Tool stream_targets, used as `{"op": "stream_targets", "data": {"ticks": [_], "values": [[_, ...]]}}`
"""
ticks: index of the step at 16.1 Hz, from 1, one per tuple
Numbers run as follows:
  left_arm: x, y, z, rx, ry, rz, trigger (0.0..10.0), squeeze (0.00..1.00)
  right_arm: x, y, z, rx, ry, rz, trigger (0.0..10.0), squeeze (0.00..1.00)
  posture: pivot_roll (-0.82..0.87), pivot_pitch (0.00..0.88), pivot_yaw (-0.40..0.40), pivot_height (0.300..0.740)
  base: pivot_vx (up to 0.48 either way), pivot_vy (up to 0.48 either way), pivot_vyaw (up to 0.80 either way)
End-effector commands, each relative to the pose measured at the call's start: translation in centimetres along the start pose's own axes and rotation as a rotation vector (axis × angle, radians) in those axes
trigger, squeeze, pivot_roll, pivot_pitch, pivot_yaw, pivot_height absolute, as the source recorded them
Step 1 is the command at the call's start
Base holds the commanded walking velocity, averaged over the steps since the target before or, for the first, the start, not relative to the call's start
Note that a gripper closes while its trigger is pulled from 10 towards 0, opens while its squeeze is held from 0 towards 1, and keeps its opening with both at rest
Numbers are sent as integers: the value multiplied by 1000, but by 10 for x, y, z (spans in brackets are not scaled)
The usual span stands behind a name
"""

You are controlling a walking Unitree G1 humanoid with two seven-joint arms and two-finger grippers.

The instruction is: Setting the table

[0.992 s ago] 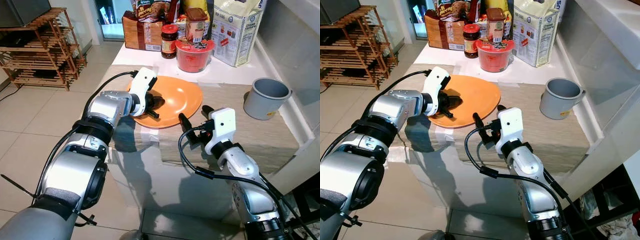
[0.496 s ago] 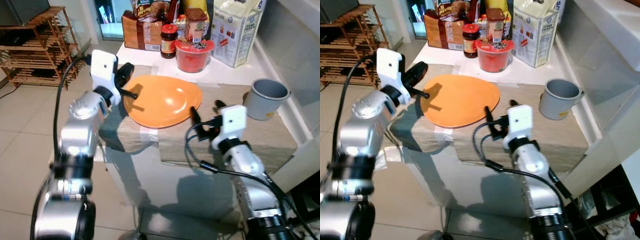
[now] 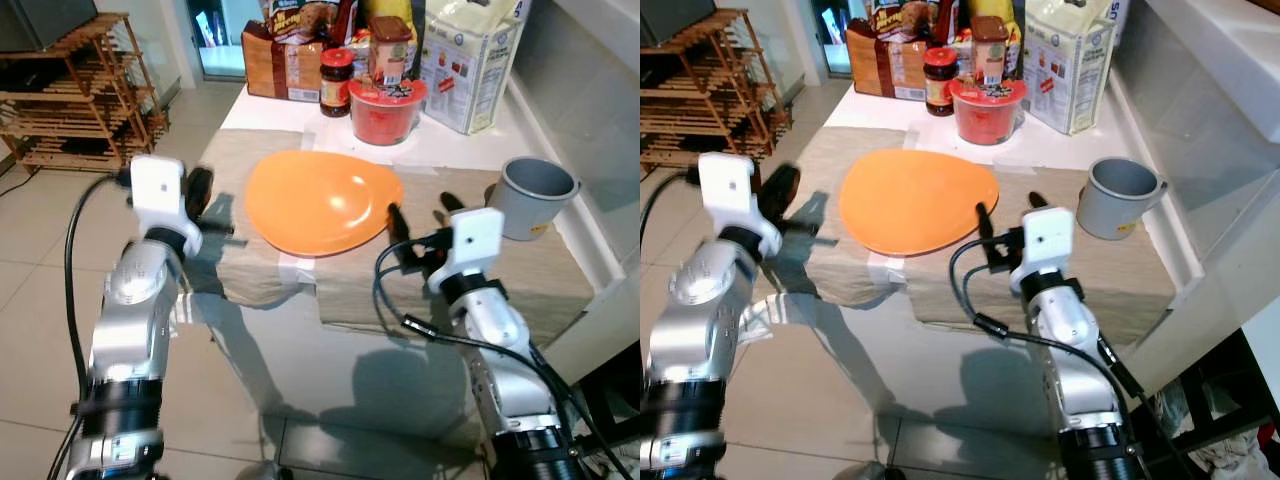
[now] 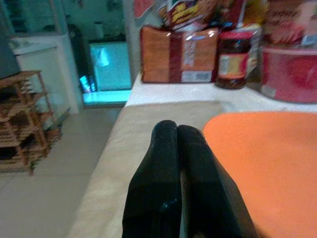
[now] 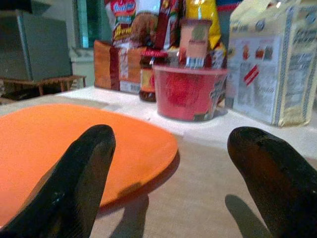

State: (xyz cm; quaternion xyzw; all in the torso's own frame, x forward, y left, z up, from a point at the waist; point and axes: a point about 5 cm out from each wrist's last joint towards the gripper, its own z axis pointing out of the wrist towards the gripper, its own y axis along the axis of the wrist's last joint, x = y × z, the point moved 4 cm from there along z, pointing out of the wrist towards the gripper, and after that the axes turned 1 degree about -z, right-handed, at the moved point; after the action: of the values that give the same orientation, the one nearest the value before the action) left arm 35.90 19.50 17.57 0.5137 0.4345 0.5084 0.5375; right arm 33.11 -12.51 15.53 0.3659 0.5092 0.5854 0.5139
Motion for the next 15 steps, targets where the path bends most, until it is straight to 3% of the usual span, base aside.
{"op": "stream_targets", "data": {"ticks": [1,4,5,7,10,15], "values": [[-1,2,0,-13,3,4,10000,0,-4,5,2,-28,-19,3,10000,0,-41,0,45,736,0,0,0],[-6,-15,-18,49,3,-21,10000,0,-10,2,-8,-51,-37,-56,10000,0,-47,0,50,736,0,0,0],[-7,-27,-40,103,20,-67,10000,0,-16,-2,-18,-29,-59,-67,10000,0,-48,0,54,736,0,0,0],[-14,-29,-62,126,13,-79,10000,0,-21,-6,-32,-6,-80,-75,10000,0,-43,0,54,736,0,0,0],[-29,-21,-65,84,-39,-64,10000,0,-18,-10,-43,7,-90,-65,10000,0,-35,0,51,736,0,0,0],[-31,-15,-48,84,-61,-65,10000,0,-9,-8,-35,4,-49,-44,10000,0,-51,0,51,736,0,0,0]]}}
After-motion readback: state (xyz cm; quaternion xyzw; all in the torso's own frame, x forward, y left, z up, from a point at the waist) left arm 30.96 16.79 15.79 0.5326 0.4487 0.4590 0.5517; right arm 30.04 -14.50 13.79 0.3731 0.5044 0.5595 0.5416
